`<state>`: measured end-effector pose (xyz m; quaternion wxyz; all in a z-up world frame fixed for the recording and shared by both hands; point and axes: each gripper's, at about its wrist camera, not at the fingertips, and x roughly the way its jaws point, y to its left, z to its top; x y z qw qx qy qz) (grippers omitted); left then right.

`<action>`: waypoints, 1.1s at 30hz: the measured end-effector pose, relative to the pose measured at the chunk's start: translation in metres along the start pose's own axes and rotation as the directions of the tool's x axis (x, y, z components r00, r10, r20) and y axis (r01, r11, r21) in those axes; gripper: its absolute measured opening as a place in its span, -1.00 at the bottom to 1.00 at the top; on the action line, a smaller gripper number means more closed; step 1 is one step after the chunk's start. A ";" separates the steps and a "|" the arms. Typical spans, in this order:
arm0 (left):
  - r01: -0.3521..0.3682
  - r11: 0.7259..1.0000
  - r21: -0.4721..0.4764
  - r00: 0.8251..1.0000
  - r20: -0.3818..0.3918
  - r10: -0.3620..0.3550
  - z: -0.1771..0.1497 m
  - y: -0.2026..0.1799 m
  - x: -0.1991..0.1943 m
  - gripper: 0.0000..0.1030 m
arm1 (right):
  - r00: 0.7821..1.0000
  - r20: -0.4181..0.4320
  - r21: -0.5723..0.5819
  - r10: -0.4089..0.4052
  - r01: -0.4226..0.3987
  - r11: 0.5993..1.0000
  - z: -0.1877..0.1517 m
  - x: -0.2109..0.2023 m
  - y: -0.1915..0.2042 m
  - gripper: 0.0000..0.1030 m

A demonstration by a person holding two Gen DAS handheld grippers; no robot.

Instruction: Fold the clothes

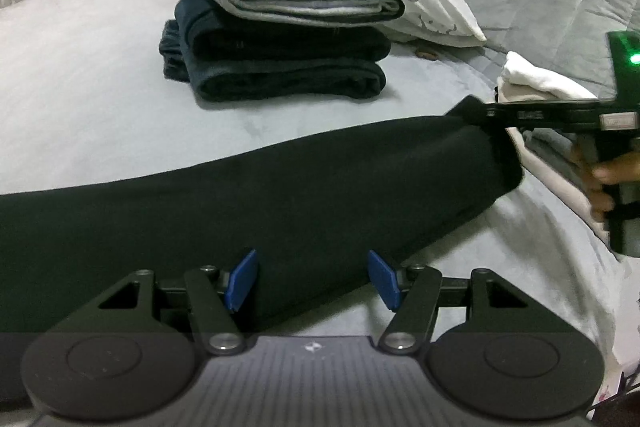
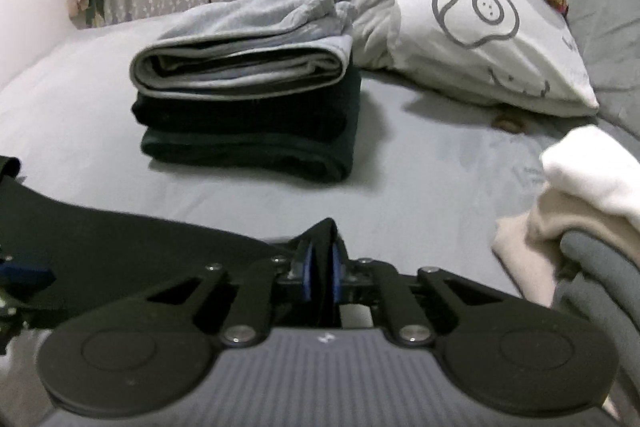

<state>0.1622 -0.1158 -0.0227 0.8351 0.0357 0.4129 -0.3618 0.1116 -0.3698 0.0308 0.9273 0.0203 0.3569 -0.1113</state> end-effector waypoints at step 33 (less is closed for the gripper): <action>-0.127 0.991 -0.052 0.987 0.096 0.131 -0.018 0.054 -0.084 0.22 | 0.990 -0.010 0.043 -0.143 0.143 0.989 -0.016 0.044 0.024 -0.22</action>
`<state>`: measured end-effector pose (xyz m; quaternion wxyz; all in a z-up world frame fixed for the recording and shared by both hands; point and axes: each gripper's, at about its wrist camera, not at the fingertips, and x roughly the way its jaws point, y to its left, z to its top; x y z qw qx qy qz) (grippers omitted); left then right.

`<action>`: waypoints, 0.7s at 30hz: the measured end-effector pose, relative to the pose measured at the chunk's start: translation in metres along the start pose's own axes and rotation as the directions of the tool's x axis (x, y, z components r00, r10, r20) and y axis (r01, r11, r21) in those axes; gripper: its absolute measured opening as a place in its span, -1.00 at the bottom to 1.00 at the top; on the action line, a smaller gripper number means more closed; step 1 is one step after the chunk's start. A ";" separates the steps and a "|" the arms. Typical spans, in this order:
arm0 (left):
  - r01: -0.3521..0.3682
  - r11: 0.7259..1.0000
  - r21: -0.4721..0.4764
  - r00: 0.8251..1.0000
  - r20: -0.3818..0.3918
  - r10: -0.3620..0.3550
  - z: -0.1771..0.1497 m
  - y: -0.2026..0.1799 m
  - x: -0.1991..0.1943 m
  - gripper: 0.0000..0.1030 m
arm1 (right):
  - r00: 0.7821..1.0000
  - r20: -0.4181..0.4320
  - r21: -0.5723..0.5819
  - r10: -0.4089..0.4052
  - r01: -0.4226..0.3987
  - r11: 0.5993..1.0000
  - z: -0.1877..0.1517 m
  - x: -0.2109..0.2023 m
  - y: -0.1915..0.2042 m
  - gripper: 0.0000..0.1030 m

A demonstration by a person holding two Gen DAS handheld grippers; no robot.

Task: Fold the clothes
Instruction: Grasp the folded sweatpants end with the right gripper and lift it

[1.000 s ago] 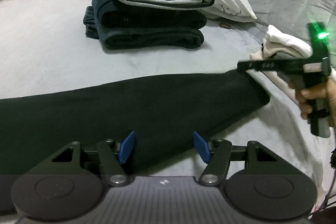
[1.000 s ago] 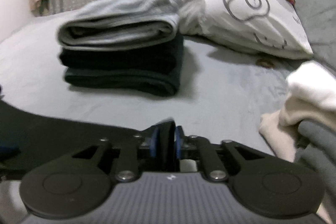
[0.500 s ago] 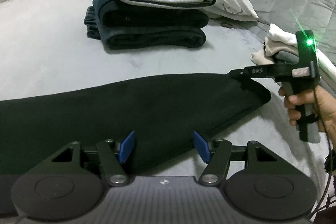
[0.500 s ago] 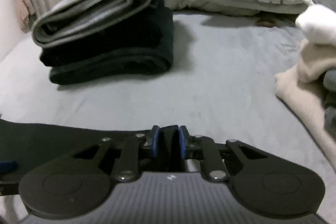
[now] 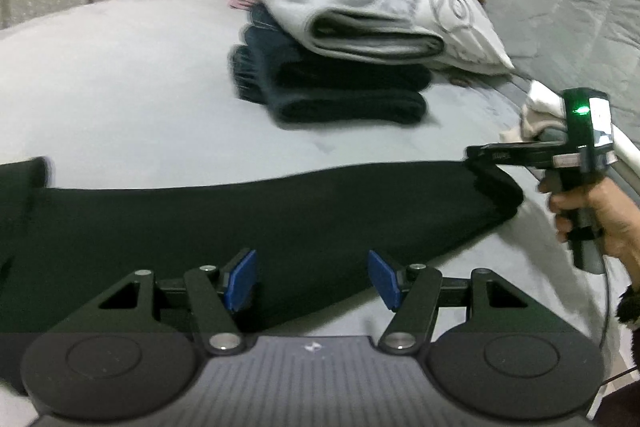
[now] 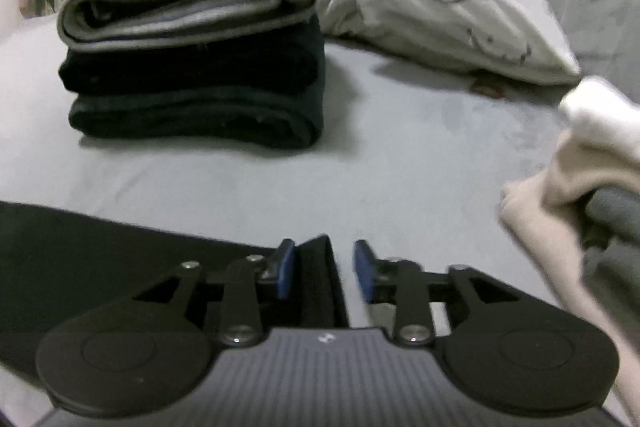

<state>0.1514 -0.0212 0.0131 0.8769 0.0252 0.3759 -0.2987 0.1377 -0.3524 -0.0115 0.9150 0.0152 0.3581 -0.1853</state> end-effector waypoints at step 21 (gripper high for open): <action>0.000 0.999 -0.037 1.000 -0.026 -0.001 -0.037 0.079 0.013 0.22 | 0.889 -0.053 -0.252 0.455 -0.453 0.855 -0.020 -0.020 0.220 -0.34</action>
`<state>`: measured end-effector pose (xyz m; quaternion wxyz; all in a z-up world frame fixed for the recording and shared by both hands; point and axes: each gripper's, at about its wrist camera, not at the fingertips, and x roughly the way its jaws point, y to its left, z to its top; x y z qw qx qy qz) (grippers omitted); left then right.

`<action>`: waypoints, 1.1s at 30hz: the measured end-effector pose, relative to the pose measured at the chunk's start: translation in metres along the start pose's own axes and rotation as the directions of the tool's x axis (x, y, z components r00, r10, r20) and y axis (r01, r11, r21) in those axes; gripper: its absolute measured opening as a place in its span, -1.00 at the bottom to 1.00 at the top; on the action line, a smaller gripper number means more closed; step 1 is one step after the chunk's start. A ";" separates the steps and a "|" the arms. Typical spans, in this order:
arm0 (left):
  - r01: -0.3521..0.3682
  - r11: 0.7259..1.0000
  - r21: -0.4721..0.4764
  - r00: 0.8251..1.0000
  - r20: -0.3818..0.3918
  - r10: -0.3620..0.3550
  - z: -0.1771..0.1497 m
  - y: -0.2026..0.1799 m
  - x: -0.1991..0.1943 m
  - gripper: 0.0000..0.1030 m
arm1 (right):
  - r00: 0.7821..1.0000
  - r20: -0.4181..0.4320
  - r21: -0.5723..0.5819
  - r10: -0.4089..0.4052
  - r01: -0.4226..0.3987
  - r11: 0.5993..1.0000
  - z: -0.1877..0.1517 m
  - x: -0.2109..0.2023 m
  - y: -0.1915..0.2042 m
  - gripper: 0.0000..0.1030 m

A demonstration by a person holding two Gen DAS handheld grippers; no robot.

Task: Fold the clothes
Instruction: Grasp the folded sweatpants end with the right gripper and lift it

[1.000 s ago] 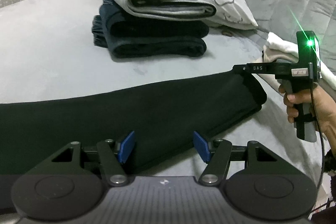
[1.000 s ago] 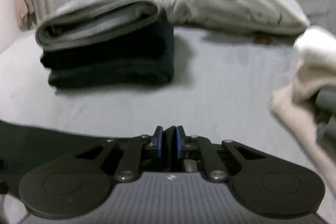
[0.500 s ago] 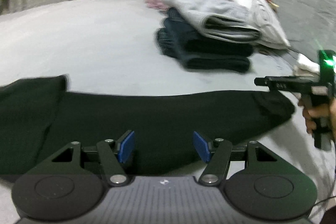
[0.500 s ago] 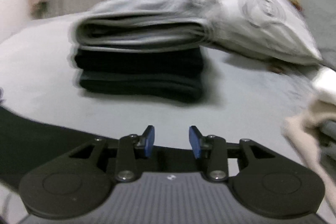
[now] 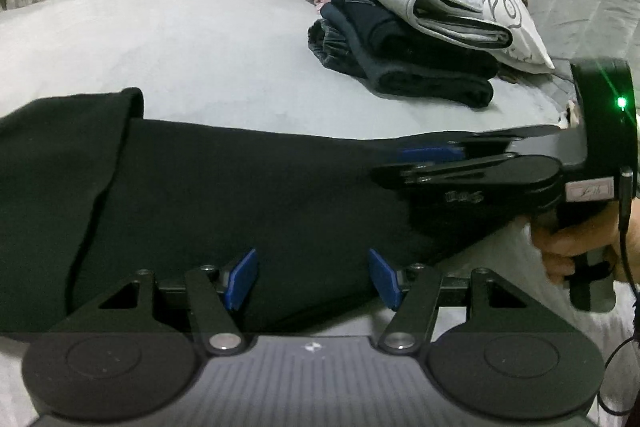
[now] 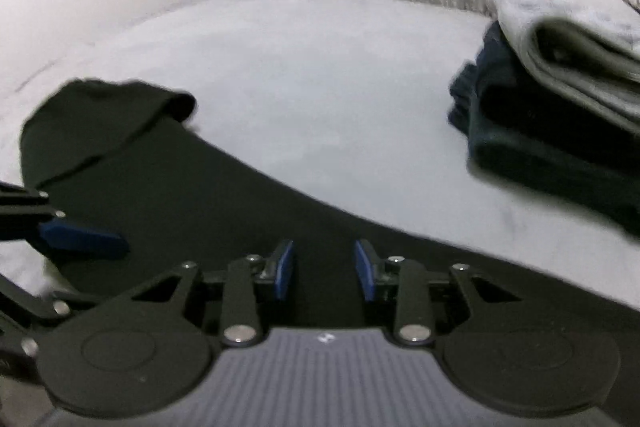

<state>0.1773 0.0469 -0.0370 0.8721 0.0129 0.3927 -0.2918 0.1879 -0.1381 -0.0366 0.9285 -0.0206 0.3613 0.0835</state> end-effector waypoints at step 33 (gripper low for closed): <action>-0.142 0.989 -0.052 0.988 0.053 0.144 0.004 -0.032 -0.015 0.47 | 0.957 -0.036 0.850 -0.286 0.180 0.496 -0.115 -0.139 -0.211 0.28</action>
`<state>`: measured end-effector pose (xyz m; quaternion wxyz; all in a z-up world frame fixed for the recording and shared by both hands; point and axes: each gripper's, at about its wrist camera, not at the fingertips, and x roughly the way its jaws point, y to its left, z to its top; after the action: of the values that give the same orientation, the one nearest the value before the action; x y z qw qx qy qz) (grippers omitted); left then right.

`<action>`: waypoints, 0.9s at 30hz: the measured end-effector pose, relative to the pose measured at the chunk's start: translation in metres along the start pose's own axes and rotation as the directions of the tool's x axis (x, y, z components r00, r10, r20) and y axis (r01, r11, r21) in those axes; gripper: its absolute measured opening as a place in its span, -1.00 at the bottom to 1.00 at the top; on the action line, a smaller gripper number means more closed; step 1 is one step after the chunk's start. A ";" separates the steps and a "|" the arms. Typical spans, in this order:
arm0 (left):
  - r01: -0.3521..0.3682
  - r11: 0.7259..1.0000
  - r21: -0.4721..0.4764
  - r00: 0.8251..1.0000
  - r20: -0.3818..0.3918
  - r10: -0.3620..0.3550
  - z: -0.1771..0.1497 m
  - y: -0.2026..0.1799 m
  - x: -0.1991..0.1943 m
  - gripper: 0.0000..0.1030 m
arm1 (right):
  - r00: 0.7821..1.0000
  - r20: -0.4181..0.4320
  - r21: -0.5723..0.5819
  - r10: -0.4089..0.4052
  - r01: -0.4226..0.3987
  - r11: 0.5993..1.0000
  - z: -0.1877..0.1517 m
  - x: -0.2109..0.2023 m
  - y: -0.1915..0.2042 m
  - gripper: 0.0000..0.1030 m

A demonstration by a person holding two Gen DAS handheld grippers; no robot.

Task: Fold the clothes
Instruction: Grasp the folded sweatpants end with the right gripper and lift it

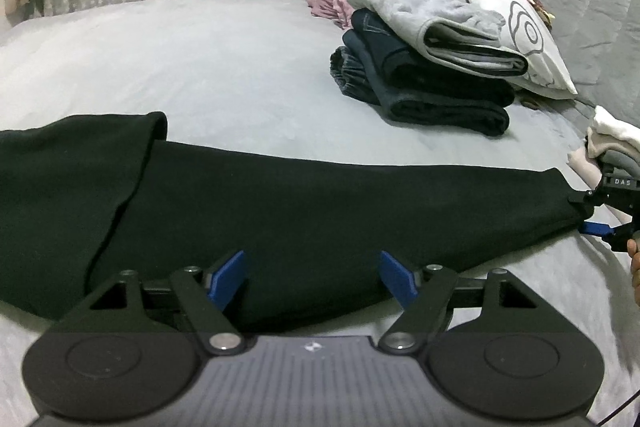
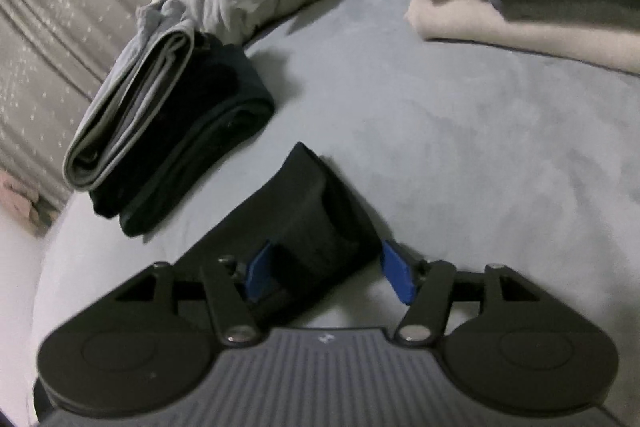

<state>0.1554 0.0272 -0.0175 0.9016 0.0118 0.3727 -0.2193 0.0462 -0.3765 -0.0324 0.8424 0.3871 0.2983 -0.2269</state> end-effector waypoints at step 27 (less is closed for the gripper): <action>0.070 0.974 -0.214 0.997 -0.009 -0.074 0.010 0.029 -0.014 0.47 | 0.967 0.211 -0.380 0.145 -0.056 0.923 -0.035 -0.023 0.109 -0.50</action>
<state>0.1653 0.0570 -0.0046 0.8859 -0.0968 0.4020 -0.2103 0.0848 -0.2806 0.0212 0.9402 0.2064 0.2134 -0.1670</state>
